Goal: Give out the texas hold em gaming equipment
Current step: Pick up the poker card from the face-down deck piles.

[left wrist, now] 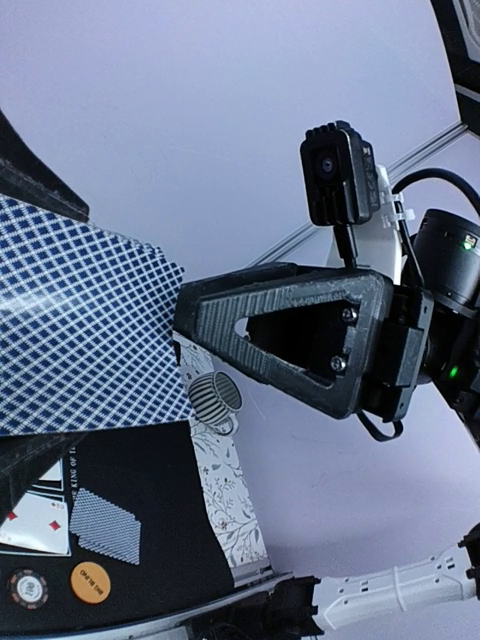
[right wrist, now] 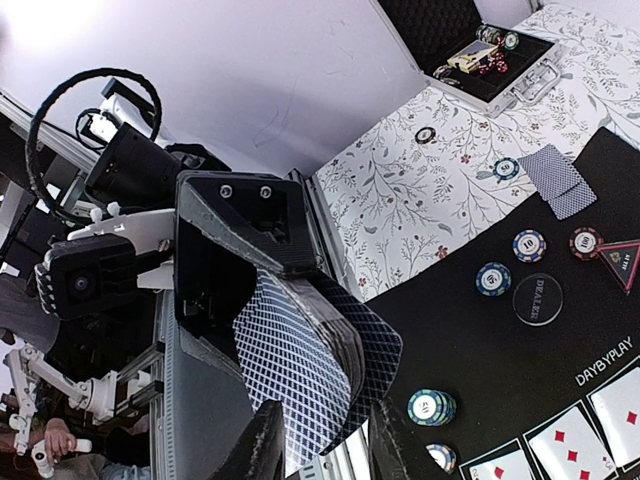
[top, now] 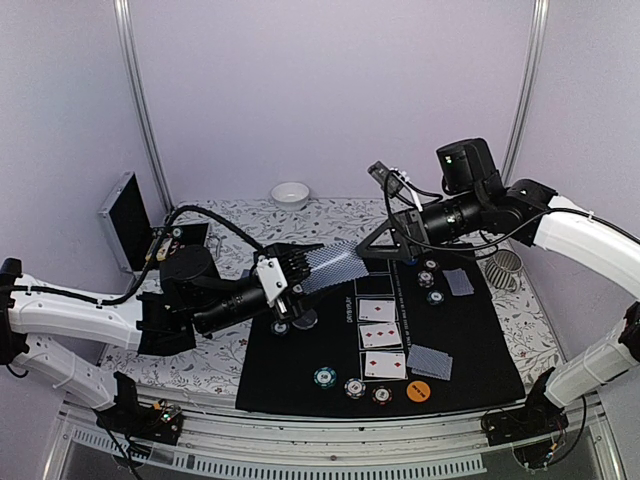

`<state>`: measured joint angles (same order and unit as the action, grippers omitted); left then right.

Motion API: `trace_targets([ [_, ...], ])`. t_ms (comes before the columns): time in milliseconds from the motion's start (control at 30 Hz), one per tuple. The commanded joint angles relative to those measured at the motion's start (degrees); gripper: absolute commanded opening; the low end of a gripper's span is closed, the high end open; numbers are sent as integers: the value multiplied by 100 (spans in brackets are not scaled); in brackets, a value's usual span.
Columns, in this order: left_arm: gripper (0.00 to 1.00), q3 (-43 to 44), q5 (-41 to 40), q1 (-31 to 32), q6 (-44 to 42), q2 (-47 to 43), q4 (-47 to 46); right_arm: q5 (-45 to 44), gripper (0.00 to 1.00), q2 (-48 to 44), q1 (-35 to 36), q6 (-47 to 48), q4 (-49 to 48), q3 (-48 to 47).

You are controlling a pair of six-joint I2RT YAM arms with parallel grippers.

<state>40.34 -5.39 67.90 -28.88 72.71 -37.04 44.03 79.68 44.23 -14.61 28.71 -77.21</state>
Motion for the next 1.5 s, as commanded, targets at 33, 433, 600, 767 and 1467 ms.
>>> trace_targets([
  [33, 60, -52, 26, 39, -3, -54, -227, 265, 32, 62, -11, -147, -317, 101],
  [433, 60, -35, 27, 39, -14, -38, -230, 288, 25, 163, -11, -133, -362, 112],
  [600, 60, -44, 37, 39, -16, -42, -276, 326, 24, 265, -10, -173, -375, 114],
  [767, 60, -58, 31, 39, -12, -84, -202, 115, 4, 139, -26, -192, -375, 126],
  [1467, 60, -816, -524, 30, 339, -401, -650, 593, 2, -705, -1832, -138, -312, -153],
])
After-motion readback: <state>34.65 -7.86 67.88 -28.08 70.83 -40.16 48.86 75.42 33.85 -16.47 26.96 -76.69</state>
